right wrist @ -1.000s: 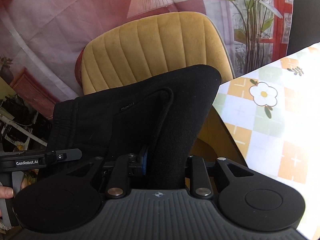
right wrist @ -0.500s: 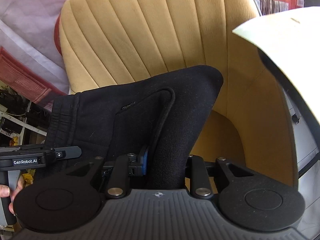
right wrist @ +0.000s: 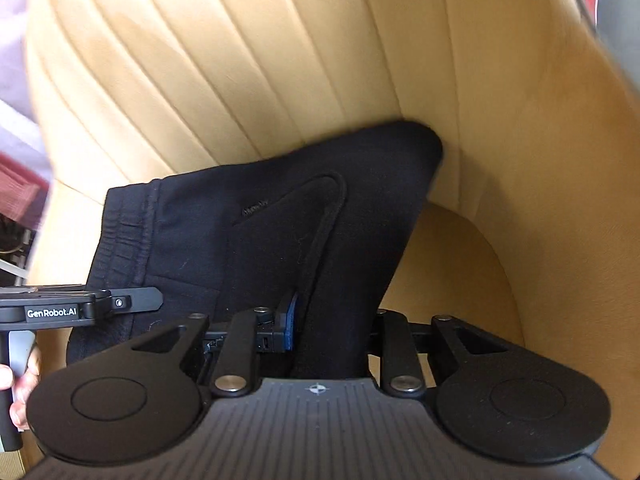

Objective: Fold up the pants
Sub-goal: 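Carry the folded pants with both grippers over the yellow chair seat, then lower the pants onto the chair seat and open both grippers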

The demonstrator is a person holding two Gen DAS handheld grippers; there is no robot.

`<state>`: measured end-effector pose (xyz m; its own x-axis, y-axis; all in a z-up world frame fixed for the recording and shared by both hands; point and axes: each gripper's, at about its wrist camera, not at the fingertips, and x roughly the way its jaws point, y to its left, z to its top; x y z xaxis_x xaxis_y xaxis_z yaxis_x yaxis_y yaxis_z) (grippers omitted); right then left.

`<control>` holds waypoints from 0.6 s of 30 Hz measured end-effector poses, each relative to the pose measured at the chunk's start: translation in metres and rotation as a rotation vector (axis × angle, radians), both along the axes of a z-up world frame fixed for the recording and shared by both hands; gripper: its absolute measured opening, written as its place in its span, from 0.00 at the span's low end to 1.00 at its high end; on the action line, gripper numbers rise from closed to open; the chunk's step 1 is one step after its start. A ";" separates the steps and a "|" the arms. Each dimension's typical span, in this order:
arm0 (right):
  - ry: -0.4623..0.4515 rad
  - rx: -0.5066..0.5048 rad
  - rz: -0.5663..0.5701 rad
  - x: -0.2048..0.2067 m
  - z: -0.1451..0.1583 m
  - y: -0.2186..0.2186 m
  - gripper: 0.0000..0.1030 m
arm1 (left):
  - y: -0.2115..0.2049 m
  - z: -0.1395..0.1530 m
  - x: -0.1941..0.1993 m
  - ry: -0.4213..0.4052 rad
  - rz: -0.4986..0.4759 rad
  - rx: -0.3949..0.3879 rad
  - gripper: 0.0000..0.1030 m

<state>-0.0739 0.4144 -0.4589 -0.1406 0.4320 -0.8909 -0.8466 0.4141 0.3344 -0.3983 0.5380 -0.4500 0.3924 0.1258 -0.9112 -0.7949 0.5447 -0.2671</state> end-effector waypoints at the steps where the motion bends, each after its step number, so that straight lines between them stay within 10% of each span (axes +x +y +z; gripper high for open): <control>1: -0.011 -0.030 0.004 -0.001 -0.009 0.001 0.26 | 0.001 -0.011 0.000 0.037 0.017 -0.018 0.49; 5: -0.017 -0.072 -0.050 0.005 -0.019 -0.001 0.44 | 0.002 -0.024 -0.006 0.109 0.079 -0.006 0.69; 18: -0.211 -0.140 -0.080 0.000 0.014 -0.011 0.76 | -0.035 0.053 -0.011 0.094 0.032 0.208 0.65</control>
<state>-0.0741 0.4031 -0.4445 0.0844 0.3052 -0.9485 -0.8541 0.5125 0.0888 -0.4088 0.5033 -0.3965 0.3002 0.3253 -0.8967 -0.8287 0.5544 -0.0763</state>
